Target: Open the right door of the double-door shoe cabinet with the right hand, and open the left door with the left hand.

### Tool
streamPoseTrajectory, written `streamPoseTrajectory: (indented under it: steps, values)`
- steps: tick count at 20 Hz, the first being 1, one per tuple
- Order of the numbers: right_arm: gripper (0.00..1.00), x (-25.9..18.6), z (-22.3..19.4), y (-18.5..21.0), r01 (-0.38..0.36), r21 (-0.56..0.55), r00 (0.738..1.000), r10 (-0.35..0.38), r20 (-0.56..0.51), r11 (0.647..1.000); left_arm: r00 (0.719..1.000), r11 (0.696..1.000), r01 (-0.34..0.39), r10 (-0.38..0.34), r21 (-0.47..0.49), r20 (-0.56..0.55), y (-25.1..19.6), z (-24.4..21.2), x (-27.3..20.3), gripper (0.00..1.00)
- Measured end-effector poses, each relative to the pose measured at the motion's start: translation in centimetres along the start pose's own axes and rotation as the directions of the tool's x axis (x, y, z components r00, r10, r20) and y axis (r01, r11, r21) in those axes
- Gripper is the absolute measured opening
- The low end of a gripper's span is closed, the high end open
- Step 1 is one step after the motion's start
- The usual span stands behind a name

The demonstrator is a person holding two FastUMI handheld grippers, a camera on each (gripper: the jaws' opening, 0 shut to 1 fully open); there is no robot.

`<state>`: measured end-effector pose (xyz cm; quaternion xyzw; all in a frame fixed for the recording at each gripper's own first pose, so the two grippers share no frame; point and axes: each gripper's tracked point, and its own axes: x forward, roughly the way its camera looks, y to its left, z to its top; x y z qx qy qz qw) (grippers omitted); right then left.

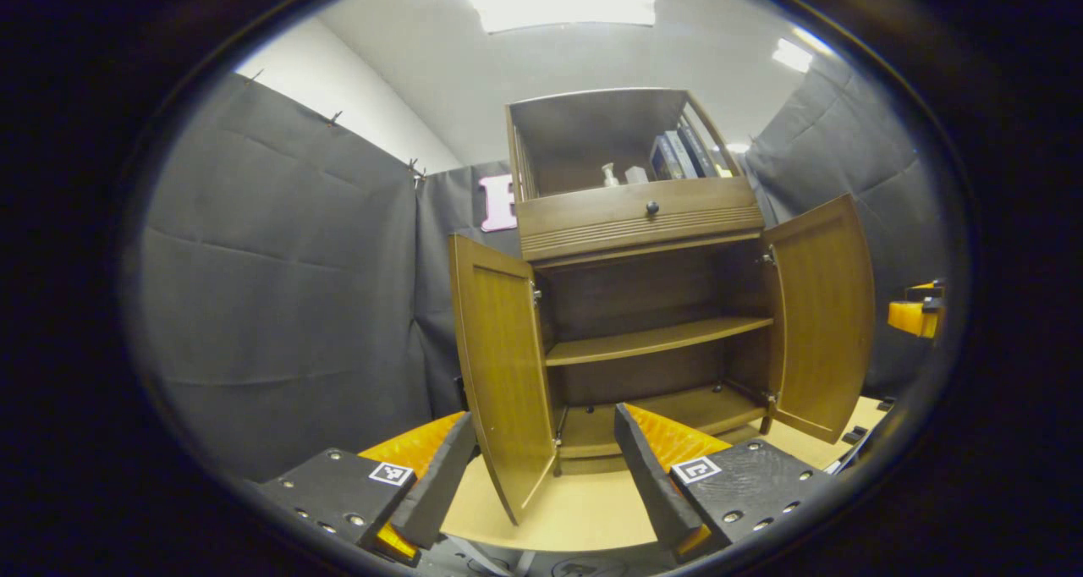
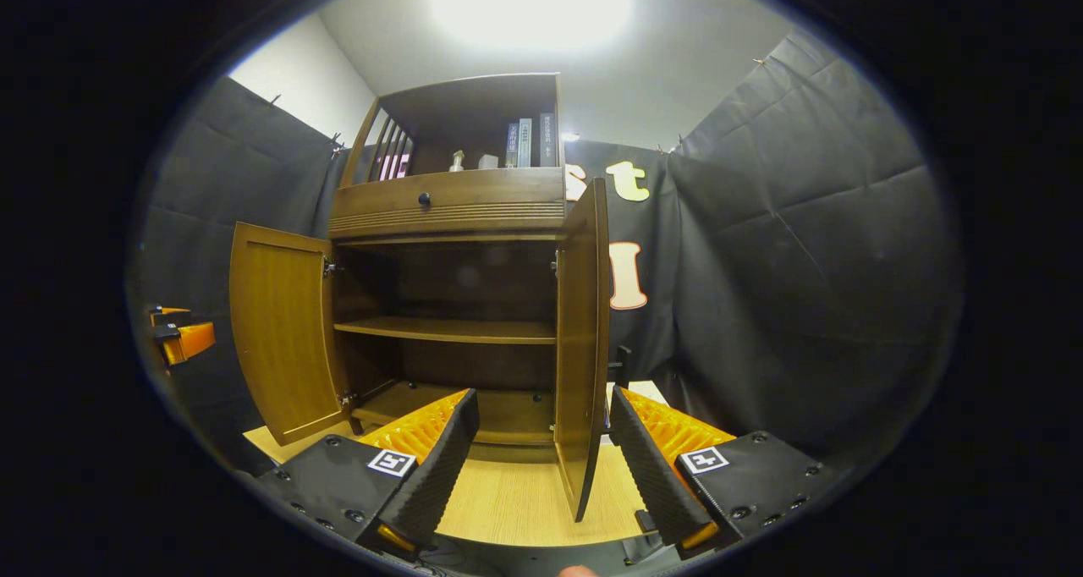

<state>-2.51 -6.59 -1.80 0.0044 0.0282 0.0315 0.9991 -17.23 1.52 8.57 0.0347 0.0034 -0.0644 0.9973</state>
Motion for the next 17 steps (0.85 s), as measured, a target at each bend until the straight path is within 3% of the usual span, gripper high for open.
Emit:
streamPoseTrajectory:
  steps: [17]
  values:
    - [0.98,0.6,1.3,-0.6,0.015,-0.008,1.0,-0.015,-0.002,1.0,1.0,1.0,-0.02,0.02,-0.009,0.005,0.2,0.2,-0.2,0.96]
